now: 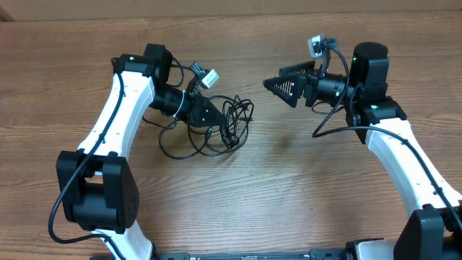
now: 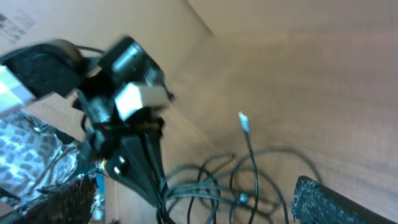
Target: Untangle cables
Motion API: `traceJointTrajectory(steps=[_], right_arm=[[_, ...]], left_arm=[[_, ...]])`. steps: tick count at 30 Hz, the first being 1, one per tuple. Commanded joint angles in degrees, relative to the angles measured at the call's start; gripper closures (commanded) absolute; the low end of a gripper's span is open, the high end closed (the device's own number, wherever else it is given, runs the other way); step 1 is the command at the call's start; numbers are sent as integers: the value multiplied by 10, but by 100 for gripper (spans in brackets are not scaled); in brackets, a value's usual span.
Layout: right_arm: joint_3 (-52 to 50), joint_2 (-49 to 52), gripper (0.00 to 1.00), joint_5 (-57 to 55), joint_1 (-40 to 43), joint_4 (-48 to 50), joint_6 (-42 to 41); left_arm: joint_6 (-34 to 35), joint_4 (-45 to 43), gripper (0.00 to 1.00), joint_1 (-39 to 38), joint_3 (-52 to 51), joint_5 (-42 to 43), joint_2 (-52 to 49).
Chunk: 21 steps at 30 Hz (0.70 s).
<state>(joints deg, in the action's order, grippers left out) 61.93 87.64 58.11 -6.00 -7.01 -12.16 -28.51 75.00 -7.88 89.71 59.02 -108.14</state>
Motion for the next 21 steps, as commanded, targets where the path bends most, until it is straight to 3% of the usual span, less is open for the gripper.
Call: traceJointTrajectory(steps=[1, 6, 8, 13, 15, 21], right_arm=[[7, -5, 0, 0, -3, -57, 93], [7, -5, 0, 52, -35, -176, 286], [7, -5, 0, 50, -56, -189, 326], [7, -5, 3, 40, -114, -189, 386], [7, -5, 12, -23, -146, -189, 391], [7, -5, 23, -32, -172, -185, 393]], left_arm=[[-31, -4, 96, 2, 9, 76, -5], [-32, -11, 96, 7, 11, 132, -5], [-32, -11, 96, 7, 11, 155, -5], [-16, -16, 96, 7, 11, 162, -5], [0, -16, 96, 7, 11, 162, -5], [1, -22, 96, 7, 11, 160, -5]])
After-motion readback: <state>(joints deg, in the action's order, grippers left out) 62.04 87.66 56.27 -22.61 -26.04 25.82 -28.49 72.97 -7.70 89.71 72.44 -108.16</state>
